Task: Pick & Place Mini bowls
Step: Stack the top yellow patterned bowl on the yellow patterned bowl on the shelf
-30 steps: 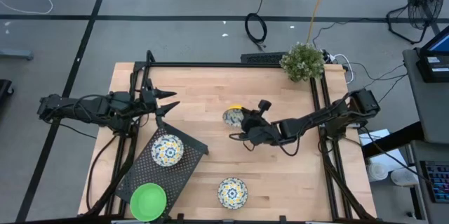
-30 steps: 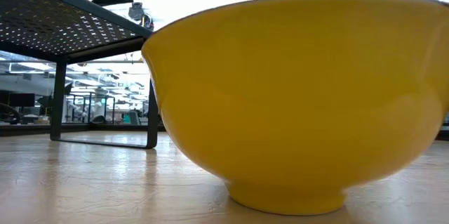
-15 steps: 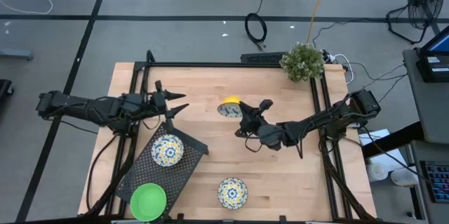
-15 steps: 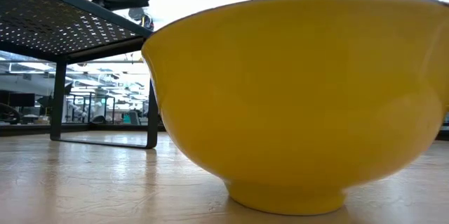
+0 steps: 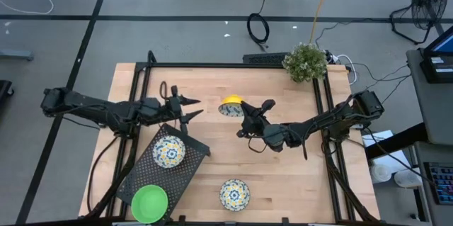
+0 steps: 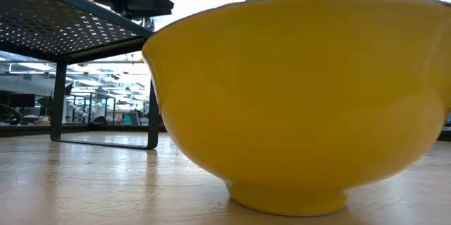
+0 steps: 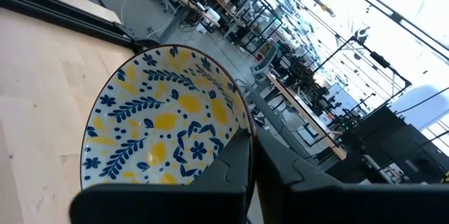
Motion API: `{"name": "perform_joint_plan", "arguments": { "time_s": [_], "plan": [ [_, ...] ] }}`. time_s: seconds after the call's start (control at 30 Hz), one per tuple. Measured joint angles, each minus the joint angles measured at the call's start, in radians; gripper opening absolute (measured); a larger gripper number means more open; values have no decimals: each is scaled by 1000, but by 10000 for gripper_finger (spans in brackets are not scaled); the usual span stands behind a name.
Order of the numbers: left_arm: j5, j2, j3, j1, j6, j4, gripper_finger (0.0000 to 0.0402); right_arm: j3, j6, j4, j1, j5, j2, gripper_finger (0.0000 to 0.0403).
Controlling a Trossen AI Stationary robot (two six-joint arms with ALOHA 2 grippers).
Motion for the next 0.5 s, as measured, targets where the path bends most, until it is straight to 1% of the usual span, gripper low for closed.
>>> {"name": "perform_joint_plan", "arguments": {
  "time_s": [0.13,0.37,0.5],
  "plan": [
    [100,79,0,-1,-1,41,173,0,0,0,0,-2,0,0],
    [94,208,0,0,4,272,173,0,-1,2,-6,-4,0,0],
    [94,249,0,0,-3,346,172,0,-1,2,-6,-4,0,0]
  ]
}}
